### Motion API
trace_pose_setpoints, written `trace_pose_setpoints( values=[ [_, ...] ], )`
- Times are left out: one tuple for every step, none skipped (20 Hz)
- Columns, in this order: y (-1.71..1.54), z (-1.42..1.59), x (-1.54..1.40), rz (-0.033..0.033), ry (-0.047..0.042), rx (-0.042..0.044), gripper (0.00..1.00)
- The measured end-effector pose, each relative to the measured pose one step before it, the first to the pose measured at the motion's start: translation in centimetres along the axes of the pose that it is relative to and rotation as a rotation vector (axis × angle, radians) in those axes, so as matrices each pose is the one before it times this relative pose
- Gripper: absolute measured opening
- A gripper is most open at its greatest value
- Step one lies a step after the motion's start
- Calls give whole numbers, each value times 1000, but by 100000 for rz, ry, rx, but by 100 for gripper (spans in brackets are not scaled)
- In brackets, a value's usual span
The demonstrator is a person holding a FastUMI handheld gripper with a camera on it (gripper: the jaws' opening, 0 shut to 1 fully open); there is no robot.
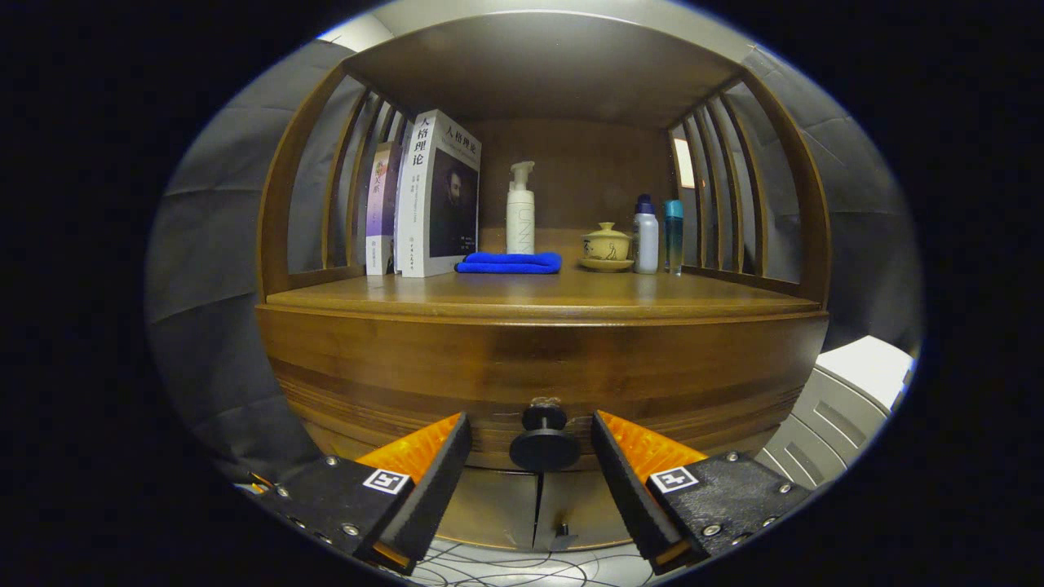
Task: Pull open the drawer, take out the items inside it, and place them on the countertop above the cabinet.
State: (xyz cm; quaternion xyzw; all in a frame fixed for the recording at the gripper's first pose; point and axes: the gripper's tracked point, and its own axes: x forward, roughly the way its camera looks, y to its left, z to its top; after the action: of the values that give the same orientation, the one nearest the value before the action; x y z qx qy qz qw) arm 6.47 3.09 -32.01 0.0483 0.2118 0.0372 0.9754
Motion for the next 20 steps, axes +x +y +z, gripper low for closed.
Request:
trace_pose_setpoints(
  values=[
    [-126, -354, 114, -938, 765, -1131, 90],
    [-33, -212, 115, -566, -41, -637, 86],
    [333, 255, -68, 517, -1108, -126, 83],
    [-277, 98, 219, -2603, -1266, -1009, 76],
    [-875, -187, 17, -2105, -249, -343, 69],
    [-202, -39, 33, -158, 7, 1521, 62],
    [288, 12, -33, 23, 97, 2461, 55],
    [-50, -51, -4, 147, 378, 1535, 48],
    [3, -70, 21, 376, -202, 121, 47],
    [22, 25, -60, 94, -750, -1179, 45],
    [-29, -126, 8, -202, -325, -2598, 43],
    [-77, -72, 61, -917, -464, -1780, 41],
    [-54, -61, -58, -815, 241, -266, 40],
    [39, -74, 17, -203, 151, 206, 37],
    [48, -97, -108, 240, 467, 809, 34],
    [-9, -4, 77, 203, 529, 218, 32],
    [-61, -139, -108, -239, 818, -1201, 30],
    [-113, 136, -415, -577, 681, -1669, 28],
    [-117, -136, -223, -416, 278, -734, 28],
    [-95, 6, -485, 88, 190, 473, 28]
  ],
)
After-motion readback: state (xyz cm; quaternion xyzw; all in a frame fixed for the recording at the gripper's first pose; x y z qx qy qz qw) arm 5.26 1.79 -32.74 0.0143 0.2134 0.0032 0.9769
